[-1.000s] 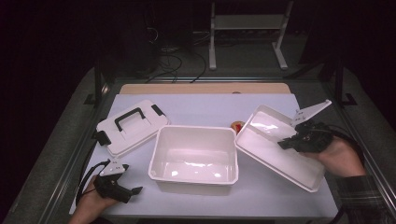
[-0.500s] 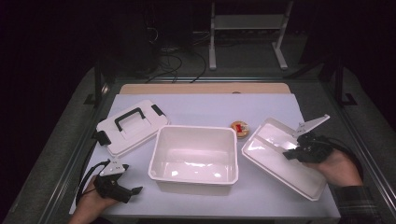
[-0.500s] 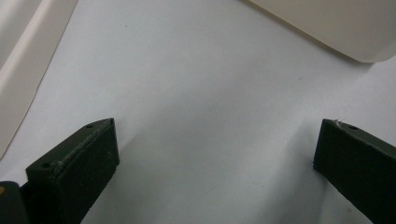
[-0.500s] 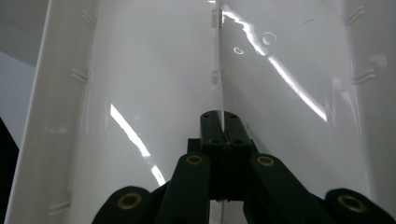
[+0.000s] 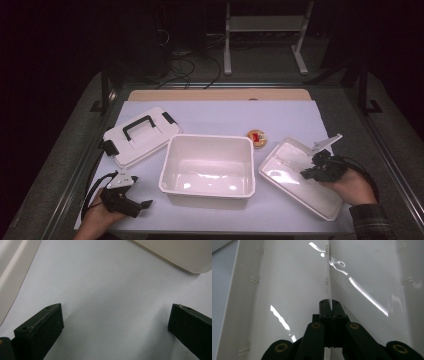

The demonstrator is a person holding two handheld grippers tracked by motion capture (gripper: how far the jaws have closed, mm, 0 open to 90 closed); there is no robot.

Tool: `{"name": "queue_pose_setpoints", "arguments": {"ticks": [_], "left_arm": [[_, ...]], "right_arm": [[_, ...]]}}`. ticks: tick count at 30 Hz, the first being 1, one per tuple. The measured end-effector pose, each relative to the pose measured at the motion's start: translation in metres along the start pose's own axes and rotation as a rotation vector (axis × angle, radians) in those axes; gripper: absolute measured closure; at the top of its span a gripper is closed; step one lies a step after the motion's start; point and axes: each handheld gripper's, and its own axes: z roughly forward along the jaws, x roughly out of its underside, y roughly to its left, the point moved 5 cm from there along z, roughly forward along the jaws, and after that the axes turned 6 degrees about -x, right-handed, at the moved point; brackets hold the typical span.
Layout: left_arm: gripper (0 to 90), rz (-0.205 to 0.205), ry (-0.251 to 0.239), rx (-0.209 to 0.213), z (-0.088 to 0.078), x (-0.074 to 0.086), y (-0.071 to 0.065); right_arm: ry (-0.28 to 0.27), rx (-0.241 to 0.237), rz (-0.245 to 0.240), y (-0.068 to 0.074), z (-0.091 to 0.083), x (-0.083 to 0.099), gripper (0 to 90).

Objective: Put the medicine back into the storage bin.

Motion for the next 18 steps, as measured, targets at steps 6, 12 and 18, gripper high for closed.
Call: {"name": "queue_pose_setpoints", "arguments": {"ticks": [6, 12, 18], "left_arm": [[0.0, 0.000, 0.000, 0.000, 0.000, 0.000, 0.000], [0.0, 0.000, 0.000, 0.000, 0.000, 0.000, 0.000], [0.0, 0.000, 0.000, 0.000, 0.000, 0.000, 0.000]], "right_arm": [[0.014, -0.001, 0.002, -0.001, 0.012, 0.002, 89.1], [0.024, -0.001, 0.003, -0.001, 0.022, 0.003, 89.0], [0.027, -0.002, 0.010, -0.001, 0.024, 0.003, 83.4]]}}
